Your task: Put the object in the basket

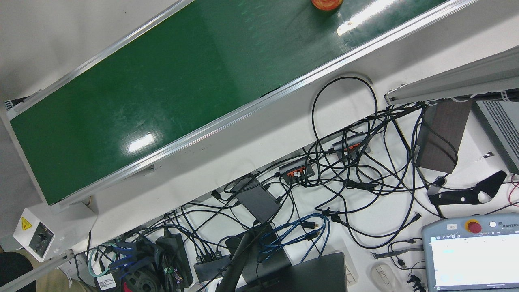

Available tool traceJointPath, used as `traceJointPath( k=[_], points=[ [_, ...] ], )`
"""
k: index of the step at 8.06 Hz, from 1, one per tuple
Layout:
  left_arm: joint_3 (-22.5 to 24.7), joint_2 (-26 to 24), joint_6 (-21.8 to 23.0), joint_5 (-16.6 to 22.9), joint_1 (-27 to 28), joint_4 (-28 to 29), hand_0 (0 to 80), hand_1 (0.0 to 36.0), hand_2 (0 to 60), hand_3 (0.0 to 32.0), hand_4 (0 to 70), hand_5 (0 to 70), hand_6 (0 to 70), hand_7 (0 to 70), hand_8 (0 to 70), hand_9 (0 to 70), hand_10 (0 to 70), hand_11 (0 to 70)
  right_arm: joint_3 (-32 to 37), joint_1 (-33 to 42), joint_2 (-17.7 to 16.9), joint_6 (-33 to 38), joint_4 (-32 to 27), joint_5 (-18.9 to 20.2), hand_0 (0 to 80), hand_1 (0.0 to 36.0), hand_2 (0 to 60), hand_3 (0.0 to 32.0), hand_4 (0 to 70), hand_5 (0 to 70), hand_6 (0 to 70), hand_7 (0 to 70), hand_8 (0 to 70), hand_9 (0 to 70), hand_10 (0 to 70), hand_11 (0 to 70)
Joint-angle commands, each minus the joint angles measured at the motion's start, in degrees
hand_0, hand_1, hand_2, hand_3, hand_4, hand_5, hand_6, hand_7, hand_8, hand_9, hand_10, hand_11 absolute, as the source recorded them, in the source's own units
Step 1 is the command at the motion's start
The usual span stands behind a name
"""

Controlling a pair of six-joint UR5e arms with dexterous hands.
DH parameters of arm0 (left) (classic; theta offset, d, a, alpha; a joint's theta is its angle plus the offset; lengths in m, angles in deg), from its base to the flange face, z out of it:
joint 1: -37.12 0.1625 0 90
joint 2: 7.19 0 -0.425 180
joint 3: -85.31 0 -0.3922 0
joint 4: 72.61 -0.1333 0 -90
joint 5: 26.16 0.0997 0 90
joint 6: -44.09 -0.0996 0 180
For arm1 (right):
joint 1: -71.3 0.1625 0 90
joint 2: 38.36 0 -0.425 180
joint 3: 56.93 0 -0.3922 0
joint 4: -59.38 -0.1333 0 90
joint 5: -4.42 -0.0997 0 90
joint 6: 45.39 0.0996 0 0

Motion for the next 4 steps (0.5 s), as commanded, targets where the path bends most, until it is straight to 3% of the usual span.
traceJointPath(
  k=[1, 4],
  points=[
    [0.1, 0.0, 0.0, 0.0, 0.0, 0.0, 51.0, 9.3, 0.0, 4.8, 14.6, 26.7, 2.8, 1.8, 11.4, 12.0, 9.4, 14.7, 0.0, 0.0, 0.0, 0.0, 0.0, 0.0, 0.0, 0.0, 0.0, 0.0, 0.0, 0.0, 0.0, 0.0, 0.0, 0.0, 0.0, 0.0],
    [0.1, -0.1, 0.0, 0.1, 0.0, 0.0, 50.7, 9.2, 0.0, 5.0, 14.6, 26.7, 2.9, 1.9, 11.4, 12.0, 9.5, 14.8, 0.0, 0.0, 0.0, 0.0, 0.0, 0.0, 0.0, 0.0, 0.0, 0.0, 0.0, 0.0, 0.0, 0.0, 0.0, 0.0, 0.0, 0.0]
  ],
)
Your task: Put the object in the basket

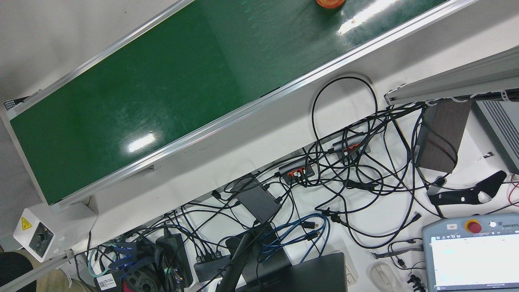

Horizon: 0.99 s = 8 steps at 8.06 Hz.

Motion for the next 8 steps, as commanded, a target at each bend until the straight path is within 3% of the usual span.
traceJointPath(
  k=[1, 8],
  points=[
    [0.0, -0.1, 0.0, -0.1, 0.0, 0.1, 50.9, 9.3, 0.0, 4.6, 14.6, 27.0, 2.8, 1.7, 11.2, 11.8, 9.6, 15.0, 0.0, 0.0, 0.0, 0.0, 0.0, 0.0, 0.0, 0.0, 0.0, 0.0, 0.0, 0.0, 0.0, 0.0, 0.0, 0.0, 0.0, 0.0],
    [0.1, -0.1, 0.0, 0.0, 0.0, 0.1, 50.7, 8.8, 0.0, 5.0, 14.1, 27.3, 2.8, 1.9, 11.5, 12.1, 9.6, 15.1, 0.0, 0.0, 0.0, 0.0, 0.0, 0.0, 0.0, 0.0, 0.0, 0.0, 0.0, 0.0, 0.0, 0.0, 0.0, 0.0, 0.0, 0.0]
  ],
)
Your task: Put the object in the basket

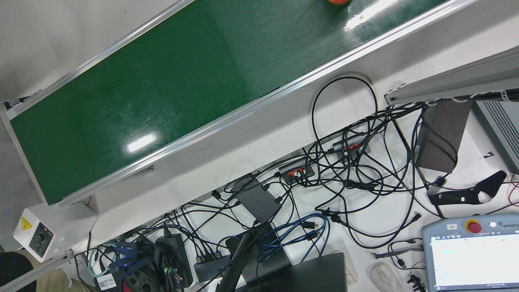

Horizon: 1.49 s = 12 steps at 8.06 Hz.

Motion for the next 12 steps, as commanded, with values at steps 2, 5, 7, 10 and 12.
traceJointPath(
  k=[2, 5, 7, 10, 12],
  points=[
    [0.1, 0.0, 0.0, 0.1, 0.0, 0.0, 50.5, 8.9, 0.0, 5.0, 14.2, 27.2, 2.8, 1.9, 11.7, 12.4, 9.6, 15.0, 0.0, 0.0, 0.0, 0.0, 0.0, 0.0, 0.0, 0.0, 0.0, 0.0, 0.0, 0.0, 0.0, 0.0, 0.0, 0.0, 0.0, 0.0],
    [0.1, 0.0, 0.0, 0.1, 0.0, 0.0, 50.5, 8.9, 0.0, 5.4, 14.2, 27.4, 2.7, 1.7, 11.8, 12.4, 9.6, 15.1, -0.1, 0.0, 0.0, 0.0, 0.0, 0.0, 0.0, 0.0, 0.0, 0.0, 0.0, 0.0, 0.0, 0.0, 0.0, 0.0, 0.0, 0.0],
    [0.1, 0.0, 0.0, 0.0, 0.0, 0.0, 50.8, 8.8, 0.0, 5.2, 14.1, 27.5, 2.7, 1.8, 11.7, 12.5, 9.2, 14.5, 0.0, 0.0, 0.0, 0.0, 0.0, 0.0, 0.0, 0.0, 0.0, 0.0, 0.0, 0.0, 0.0, 0.0, 0.0, 0.0, 0.0, 0.0],
    [0.1, 0.0, 0.0, 0.1, 0.0, 0.0, 50.5, 8.7, 0.0, 4.8, 14.2, 27.5, 2.9, 1.7, 11.9, 12.8, 9.5, 14.9, 0.0, 0.0, 0.0, 0.0, 0.0, 0.0, 0.0, 0.0, 0.0, 0.0, 0.0, 0.0, 0.0, 0.0, 0.0, 0.0, 0.0, 0.0],
    [1.0, 0.2, 0.6, 0.1, -0.3, 0.0, 50.8, 8.8, 0.0, 5.2, 13.9, 27.3, 2.4, 1.9, 11.4, 11.9, 9.5, 14.9, -0.2, 0.0, 0.0, 0.0, 0.0, 0.0, 0.0, 0.0, 0.0, 0.0, 0.0, 0.0, 0.0, 0.0, 0.0, 0.0, 0.0, 0.0]
  ],
)
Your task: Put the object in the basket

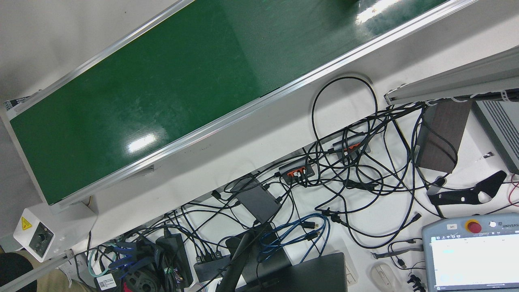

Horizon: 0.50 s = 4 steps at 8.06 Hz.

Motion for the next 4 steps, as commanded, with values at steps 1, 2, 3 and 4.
traceJointPath(
  k=[1, 2, 3, 4],
  points=[
    [1.0, 0.1, 0.1, 0.0, 0.0, 0.0, 50.7, 8.9, 0.0, 4.8, 14.0, 27.1, 2.8, 1.9, 11.8, 12.5, 9.9, 15.5, -0.1, 0.1, 0.0, 0.0, 0.0, 0.0, 0.0, 0.0, 0.0, 0.0, 0.0, 0.0, 0.0, 0.0, 0.0, 0.0, 0.0, 0.0],
    [1.6, -0.2, 0.4, 0.0, -0.1, -0.3, 50.9, 8.7, 0.0, 5.0, 14.2, 26.9, 2.6, 1.9, 11.3, 11.9, 9.6, 15.0, -0.1, 0.1, 0.0, 0.1, 0.0, 0.0, 0.0, 0.0, 0.0, 0.0, 0.0, 0.0, 0.0, 0.0, 0.0, 0.0, 0.0, 0.0],
    [2.1, -0.2, 0.2, -0.1, 0.0, -0.9, 50.9, 8.6, 0.0, 5.0, 14.2, 27.1, 2.7, 2.0, 11.6, 12.4, 9.9, 15.5, -0.2, 0.1, 0.0, 0.1, 0.0, 0.0, 0.0, 0.0, 0.0, 0.0, 0.0, 0.0, 0.0, 0.0, 0.0, 0.0, 0.0, 0.0],
    [1.9, -0.2, 0.0, -2.2, 0.1, -1.4, 50.5, 9.0, 0.0, 4.4, 14.3, 27.4, 3.1, 2.1, 11.9, 12.9, 10.2, 16.0, -0.3, 0.1, 0.0, 0.1, 0.0, 0.0, 0.0, 0.0, 0.0, 0.0, 0.0, 0.0, 0.0, 0.0, 0.0, 0.0, 0.0, 0.0]
  ],
)
